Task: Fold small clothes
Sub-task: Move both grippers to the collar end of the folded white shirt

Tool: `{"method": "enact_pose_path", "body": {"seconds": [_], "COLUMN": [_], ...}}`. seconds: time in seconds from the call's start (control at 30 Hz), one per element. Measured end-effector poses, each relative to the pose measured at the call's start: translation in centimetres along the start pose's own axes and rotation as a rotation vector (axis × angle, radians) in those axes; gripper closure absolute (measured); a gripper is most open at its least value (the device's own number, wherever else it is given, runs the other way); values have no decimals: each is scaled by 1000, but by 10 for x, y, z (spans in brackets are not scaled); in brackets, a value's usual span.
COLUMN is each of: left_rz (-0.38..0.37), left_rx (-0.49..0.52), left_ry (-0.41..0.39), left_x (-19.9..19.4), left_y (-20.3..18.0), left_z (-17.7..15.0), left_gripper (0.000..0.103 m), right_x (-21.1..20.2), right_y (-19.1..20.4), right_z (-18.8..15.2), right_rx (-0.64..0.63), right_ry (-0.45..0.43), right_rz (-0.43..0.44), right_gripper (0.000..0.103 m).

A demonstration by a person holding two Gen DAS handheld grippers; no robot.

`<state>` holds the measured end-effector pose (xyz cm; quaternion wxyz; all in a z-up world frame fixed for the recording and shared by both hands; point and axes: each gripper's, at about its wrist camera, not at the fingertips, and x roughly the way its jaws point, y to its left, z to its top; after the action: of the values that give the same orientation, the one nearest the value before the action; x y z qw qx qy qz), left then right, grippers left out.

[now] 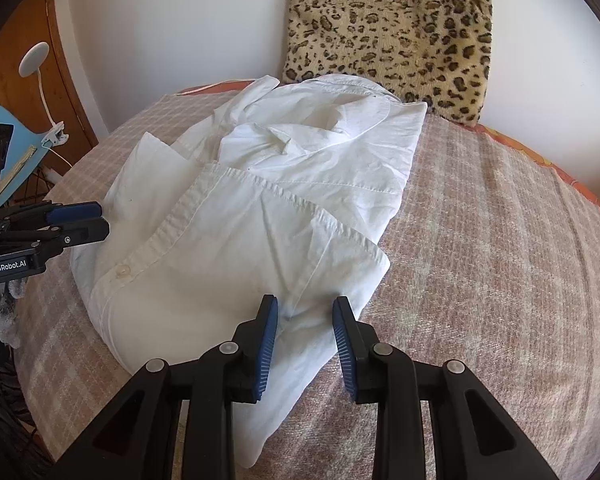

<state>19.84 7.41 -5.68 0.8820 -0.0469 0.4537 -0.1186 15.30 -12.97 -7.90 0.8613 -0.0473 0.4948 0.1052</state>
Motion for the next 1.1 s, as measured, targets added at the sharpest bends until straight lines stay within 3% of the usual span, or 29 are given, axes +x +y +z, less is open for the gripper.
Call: {"method": "enact_pose_path", "body": {"seconds": [0.4,0.57,0.77,0.83,1.1], "left_rz": [42,33,-25,-46,-132], "left_rx": [-13,-76,-122,-130,-175], "left_ry": [34,26,-18,-29,26], "left_x": [22,25,35,42,93], "left_y": [18,37,59,65,89], "left_z": [18,35,72,83,125], "left_gripper": [60,60,53,52,52], "right_x": [9,10,10,12,39], "right_y": [-3,-23,-58,-69,-108], "right_z": [15,27,49,58,95], "right_rx": [16,74,152,163,230], "right_ry": [-21,-35,-71,-85,-88], "right_rz": [5,24,60,65,151], "right_gripper": [73,72,64,52,43]}}
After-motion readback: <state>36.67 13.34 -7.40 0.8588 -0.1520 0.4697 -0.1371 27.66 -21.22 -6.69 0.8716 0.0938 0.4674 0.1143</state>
